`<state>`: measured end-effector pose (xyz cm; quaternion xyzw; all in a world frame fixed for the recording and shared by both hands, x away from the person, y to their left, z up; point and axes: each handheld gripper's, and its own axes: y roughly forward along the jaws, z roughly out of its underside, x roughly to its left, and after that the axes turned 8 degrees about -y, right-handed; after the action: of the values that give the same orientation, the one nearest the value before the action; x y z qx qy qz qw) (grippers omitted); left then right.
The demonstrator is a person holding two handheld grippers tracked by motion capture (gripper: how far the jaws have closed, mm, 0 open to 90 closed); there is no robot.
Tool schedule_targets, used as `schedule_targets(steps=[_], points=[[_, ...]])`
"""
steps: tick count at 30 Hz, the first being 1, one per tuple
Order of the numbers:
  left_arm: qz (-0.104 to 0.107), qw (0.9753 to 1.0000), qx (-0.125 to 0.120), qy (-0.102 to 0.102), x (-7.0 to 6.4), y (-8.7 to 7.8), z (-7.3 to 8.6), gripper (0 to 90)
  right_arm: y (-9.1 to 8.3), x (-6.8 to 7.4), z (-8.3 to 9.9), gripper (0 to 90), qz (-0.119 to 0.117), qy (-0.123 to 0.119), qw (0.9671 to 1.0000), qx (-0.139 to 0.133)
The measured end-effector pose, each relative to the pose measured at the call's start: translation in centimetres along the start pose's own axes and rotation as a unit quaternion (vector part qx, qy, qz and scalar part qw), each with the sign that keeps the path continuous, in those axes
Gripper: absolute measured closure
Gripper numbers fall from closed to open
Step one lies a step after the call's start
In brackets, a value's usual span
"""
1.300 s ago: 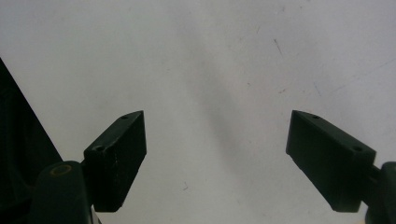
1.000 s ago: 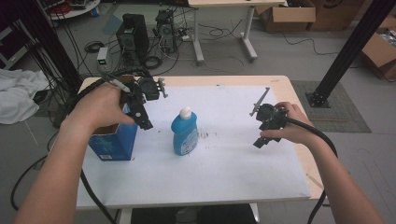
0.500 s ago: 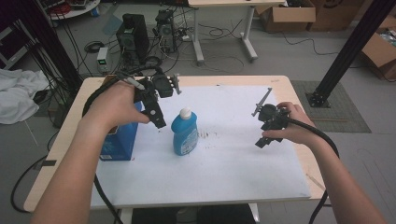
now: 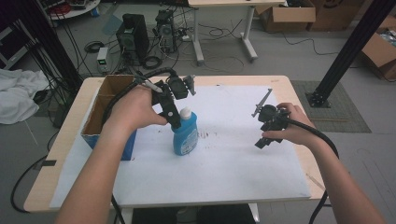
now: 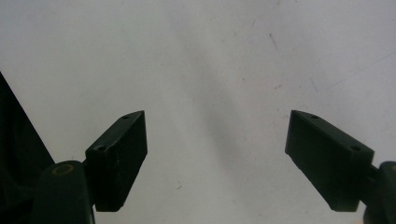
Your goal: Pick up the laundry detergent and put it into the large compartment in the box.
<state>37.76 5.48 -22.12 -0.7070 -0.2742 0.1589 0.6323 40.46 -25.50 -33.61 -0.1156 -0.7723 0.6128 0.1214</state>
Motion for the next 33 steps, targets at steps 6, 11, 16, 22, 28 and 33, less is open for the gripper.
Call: schedule_targets(steps=[6, 11, 16, 22, 28, 33], points=[[-0.001, 0.9999, 0.003, -0.010, -0.2, 1.0, -1.0, 13.7, 0.0, 0.0, 0.0, 20.8, 0.000, -0.001, 1.0000, -0.003], [0.000, 0.9999, 0.008, -0.011, -0.6, 1.9, -1.7, 12.9, 0.0, 0.0, 0.1, 20.8, 0.001, 0.000, 1.0000, -0.007], [-0.001, 0.9998, 0.011, -0.018, -0.9, 2.9, -2.4, 13.0, 0.1, 0.0, 0.2, 21.0, 0.002, 0.000, 1.0000, -0.007], [-0.001, 0.9995, 0.010, -0.029, -1.0, 4.0, -3.0, 13.3, 0.3, -0.1, 0.4, 21.2, 0.003, 0.001, 1.0000, -0.006], [-0.003, 0.9992, 0.021, -0.033, -1.2, 5.1, -3.5, 13.1, 0.2, -0.2, 0.4, 21.3, 0.003, 0.001, 1.0000, -0.006], [-0.002, 0.9989, 0.025, -0.039, -1.2, 5.8, -3.9, 13.9, 0.3, -0.2, 0.5, 21.4, 0.001, 0.000, 1.0000, -0.006]])
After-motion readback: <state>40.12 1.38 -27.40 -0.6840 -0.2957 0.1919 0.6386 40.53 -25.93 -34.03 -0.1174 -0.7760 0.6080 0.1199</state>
